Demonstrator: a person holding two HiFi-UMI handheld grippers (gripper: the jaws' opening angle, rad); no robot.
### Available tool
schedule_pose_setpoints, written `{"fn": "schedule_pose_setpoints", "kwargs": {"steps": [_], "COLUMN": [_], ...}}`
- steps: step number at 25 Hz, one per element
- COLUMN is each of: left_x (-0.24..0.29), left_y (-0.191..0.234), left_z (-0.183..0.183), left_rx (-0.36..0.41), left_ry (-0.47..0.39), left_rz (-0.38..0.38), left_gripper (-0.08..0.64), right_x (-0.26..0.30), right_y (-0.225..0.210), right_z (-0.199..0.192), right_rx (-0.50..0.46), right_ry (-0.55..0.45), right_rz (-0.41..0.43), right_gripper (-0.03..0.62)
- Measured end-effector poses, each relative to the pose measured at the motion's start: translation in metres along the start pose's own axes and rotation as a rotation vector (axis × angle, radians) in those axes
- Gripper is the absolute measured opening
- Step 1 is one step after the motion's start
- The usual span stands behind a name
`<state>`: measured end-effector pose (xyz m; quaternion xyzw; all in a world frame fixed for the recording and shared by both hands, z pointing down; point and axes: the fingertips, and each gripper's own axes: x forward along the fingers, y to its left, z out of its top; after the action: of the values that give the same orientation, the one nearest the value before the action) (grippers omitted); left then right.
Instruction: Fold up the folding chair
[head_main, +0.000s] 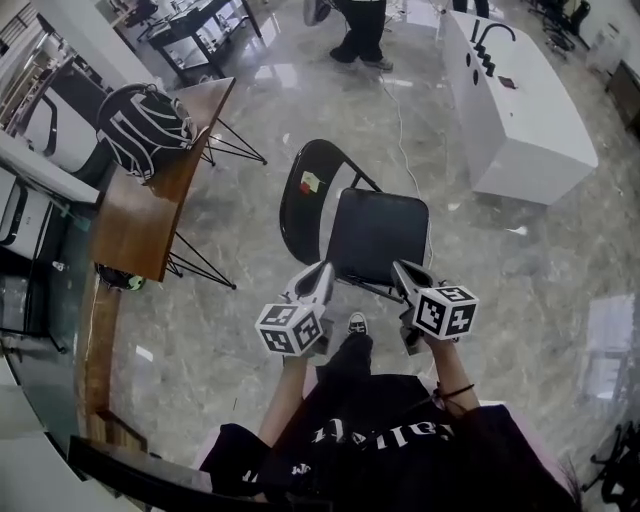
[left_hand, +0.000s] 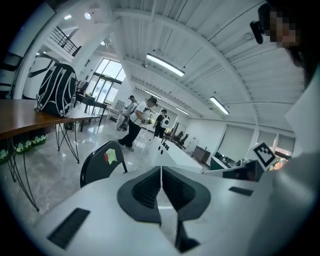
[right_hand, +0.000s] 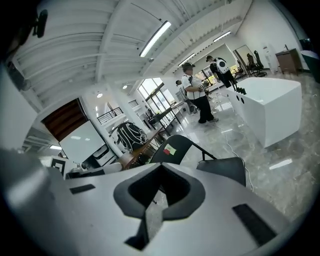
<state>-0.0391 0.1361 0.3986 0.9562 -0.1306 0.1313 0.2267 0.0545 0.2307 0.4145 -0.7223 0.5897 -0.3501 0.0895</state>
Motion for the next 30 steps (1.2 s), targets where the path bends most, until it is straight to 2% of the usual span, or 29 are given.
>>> {"fn": "schedule_pose_setpoints", "kwargs": {"steps": [6, 14, 19, 24, 30], "left_x": [0.037, 0.082, 0.111, 0.144, 0.182], "left_y": [0.068, 0.108, 0.164, 0.226, 0.280], "left_z": [0.031, 0.034, 0.053, 0.060, 0.037], "left_rx": [-0.038, 0.035, 0.079, 0.100, 0.141], "left_ry": [-0.005, 0.103, 0.124, 0.201, 0.320], "left_rz": [0.022, 0.040, 0.121, 0.190, 0.226], "left_gripper": [0.003, 0.003, 0.005, 0.120, 0.133], "right_x": [0.056, 0.095, 0.108, 0.128, 0.150], "right_y": [-0.018, -0.048, -0.082, -0.126, -0.178], "right_z": [0.020, 0.020, 0.009, -0.012, -0.026], "right_rx": [0.034, 0.087, 0.109, 0.125, 0.141], "right_ry": [0.020, 0.092, 0.145, 0.218, 0.246], "right_rz": [-0.038, -0.088, -0.113, -0.139, -0.156], "right_gripper": [0.014, 0.014, 0.014, 0.014, 0.014]}}
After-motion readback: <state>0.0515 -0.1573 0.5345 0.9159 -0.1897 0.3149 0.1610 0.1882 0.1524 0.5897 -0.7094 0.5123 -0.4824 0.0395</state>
